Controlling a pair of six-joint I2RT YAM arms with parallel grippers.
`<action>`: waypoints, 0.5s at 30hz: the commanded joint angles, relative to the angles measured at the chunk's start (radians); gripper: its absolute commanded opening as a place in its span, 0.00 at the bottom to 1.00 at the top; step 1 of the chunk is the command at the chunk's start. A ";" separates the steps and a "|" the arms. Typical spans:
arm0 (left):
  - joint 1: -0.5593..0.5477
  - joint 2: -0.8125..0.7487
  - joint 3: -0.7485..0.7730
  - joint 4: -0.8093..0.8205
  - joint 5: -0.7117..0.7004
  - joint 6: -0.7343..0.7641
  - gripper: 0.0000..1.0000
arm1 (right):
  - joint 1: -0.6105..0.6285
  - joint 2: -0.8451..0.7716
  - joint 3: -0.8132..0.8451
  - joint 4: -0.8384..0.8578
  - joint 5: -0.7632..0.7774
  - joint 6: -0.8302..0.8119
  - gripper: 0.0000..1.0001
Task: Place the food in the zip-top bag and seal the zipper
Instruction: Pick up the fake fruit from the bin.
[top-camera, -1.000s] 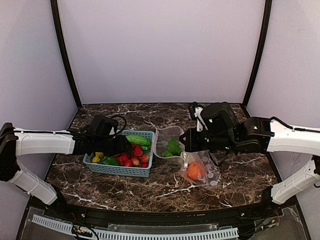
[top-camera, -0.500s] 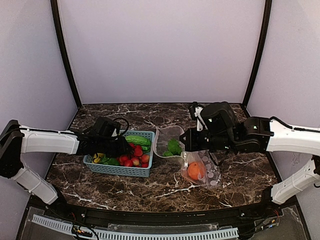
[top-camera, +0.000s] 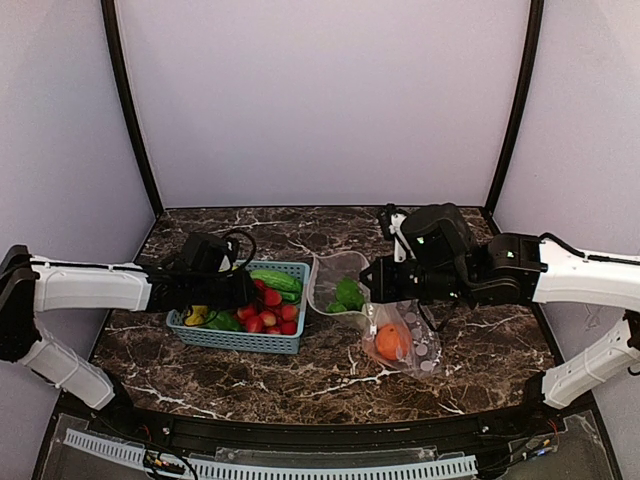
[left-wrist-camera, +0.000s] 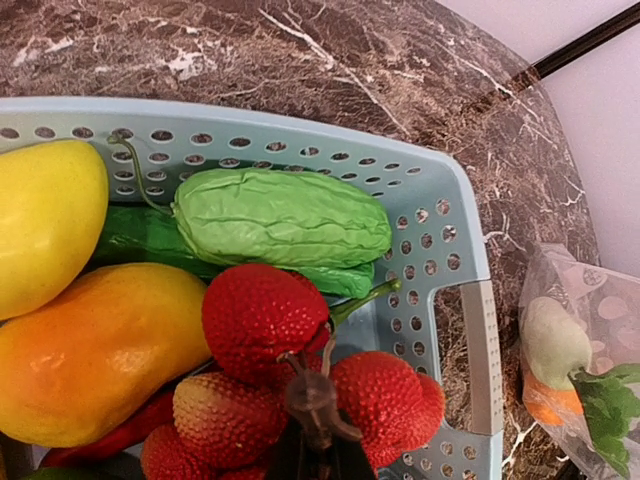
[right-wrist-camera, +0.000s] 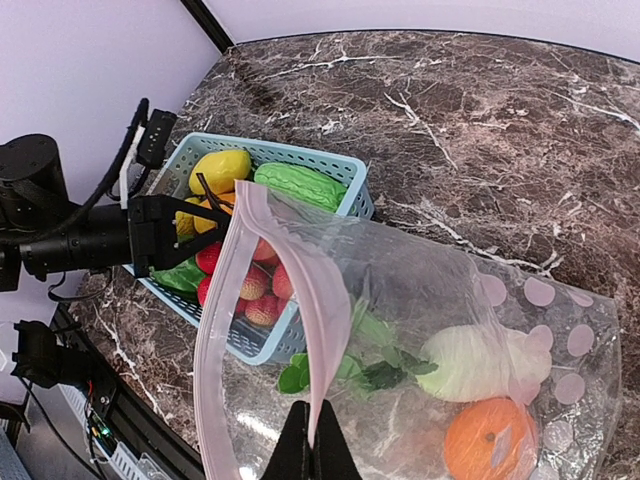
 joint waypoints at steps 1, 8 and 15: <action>0.004 -0.158 -0.024 0.045 -0.003 0.094 0.01 | -0.006 -0.002 0.000 -0.006 0.003 -0.007 0.00; 0.004 -0.369 -0.003 -0.007 0.122 0.244 0.01 | -0.007 0.013 0.010 -0.004 -0.009 -0.009 0.00; 0.001 -0.484 0.059 -0.001 0.327 0.295 0.01 | -0.006 0.019 0.020 0.001 -0.016 -0.012 0.00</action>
